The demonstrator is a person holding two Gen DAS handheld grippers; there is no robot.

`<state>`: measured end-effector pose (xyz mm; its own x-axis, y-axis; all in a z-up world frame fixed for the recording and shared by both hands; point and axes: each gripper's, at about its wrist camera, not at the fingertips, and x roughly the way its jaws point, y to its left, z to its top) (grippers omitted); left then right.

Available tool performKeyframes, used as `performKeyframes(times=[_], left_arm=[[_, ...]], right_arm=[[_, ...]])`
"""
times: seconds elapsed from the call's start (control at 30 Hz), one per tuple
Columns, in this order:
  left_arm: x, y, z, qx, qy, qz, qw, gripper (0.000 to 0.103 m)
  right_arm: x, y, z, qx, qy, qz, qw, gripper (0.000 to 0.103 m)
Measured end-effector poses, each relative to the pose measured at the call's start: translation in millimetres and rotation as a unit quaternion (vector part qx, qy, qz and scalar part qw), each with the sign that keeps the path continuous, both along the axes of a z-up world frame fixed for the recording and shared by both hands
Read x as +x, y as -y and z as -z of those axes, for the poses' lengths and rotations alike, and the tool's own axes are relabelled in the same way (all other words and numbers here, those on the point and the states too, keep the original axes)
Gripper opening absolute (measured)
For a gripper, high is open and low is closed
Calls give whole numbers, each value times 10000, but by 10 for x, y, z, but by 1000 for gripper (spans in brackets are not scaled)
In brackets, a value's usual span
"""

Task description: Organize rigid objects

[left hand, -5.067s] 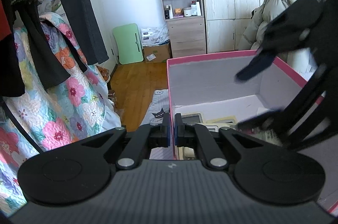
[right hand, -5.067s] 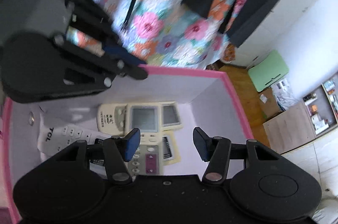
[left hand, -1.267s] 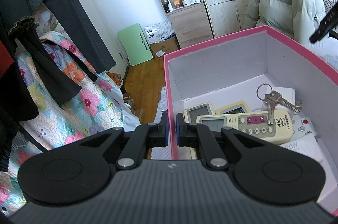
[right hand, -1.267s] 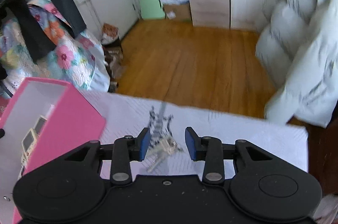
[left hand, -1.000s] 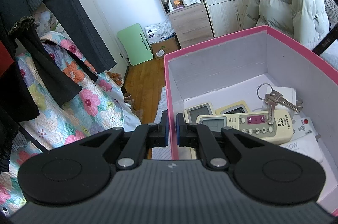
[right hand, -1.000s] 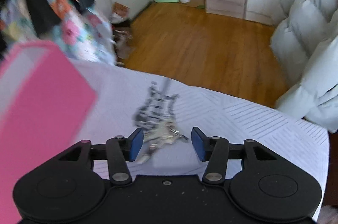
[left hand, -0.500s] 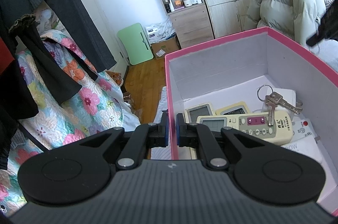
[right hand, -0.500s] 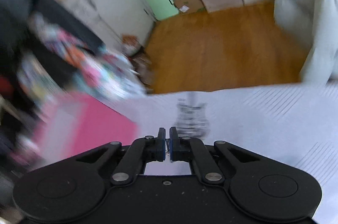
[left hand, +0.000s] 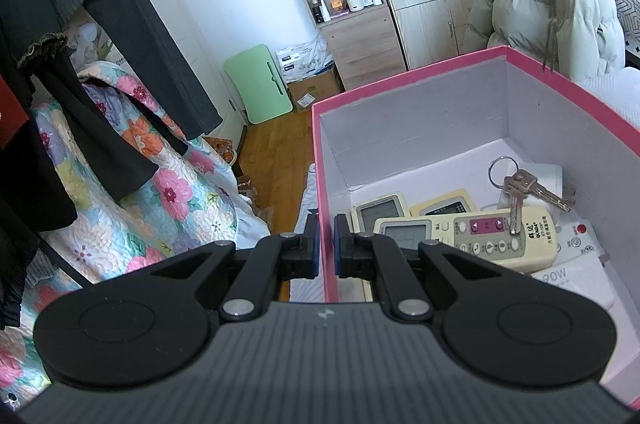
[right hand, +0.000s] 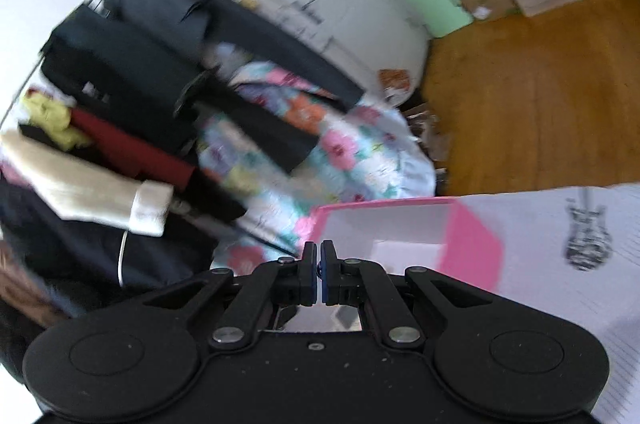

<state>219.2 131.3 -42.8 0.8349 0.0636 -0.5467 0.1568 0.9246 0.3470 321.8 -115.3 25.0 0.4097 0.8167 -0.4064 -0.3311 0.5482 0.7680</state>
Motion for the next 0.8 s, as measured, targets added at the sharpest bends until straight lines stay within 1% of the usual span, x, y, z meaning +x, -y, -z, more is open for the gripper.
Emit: performKeyframes(times=[0.07, 0.17, 0.27, 0.37, 0.4, 0.47, 0.53, 0.57, 0.6, 0.67, 0.7, 0.73, 0.8], left_arm=[[-3, -4, 0, -26, -2, 1, 10000, 6], [-4, -24, -4, -55, -8, 14, 10000, 6], [-6, -17, -2, -10, -3, -7, 10000, 6], [-7, -12, -3, 13, -3, 26, 10000, 6], [-7, -17, -3, -2, -3, 31, 10000, 6], [-6, -34, -4, -59, -4, 31, 10000, 6], [-4, -36, -3, -53, -4, 28, 10000, 6], [-3, -36, -3, -49, -3, 30, 10000, 6], [-2, -39, -4, -51, -2, 34, 10000, 6], [-1, -42, -7, -70, -6, 31, 10000, 6], [-2, -43, -8, -71, -6, 32, 10000, 6], [-2, -44, -11, -72, -7, 30, 10000, 6], [-2, -44, -12, -86, -8, 23, 10000, 6]], right_arm=[[22, -235, 9, -79, 4, -250, 9997, 5], [71, -542, 126, -177, -36, -655, 9977, 5], [155, -832, 339, -320, -319, -928, 9947, 5], [215, -1074, 521, -514, -461, -1075, 9918, 5], [222, -1135, 557, -657, -402, -1041, 9916, 6], [225, -1194, 582, -960, -331, -713, 9923, 11], [239, -1205, 566, -1000, -299, -668, 9923, 14], [228, -1167, 531, -965, -244, -586, 9933, 19], [202, -1119, 477, -945, -157, -467, 9943, 27], [160, -1039, 366, -904, -1, -298, 9955, 37], [126, -1002, 315, -922, 102, -265, 9953, 39], [63, -965, 252, -1045, 270, -230, 9939, 39], [-109, -942, 131, -1525, 673, -151, 9859, 41]])
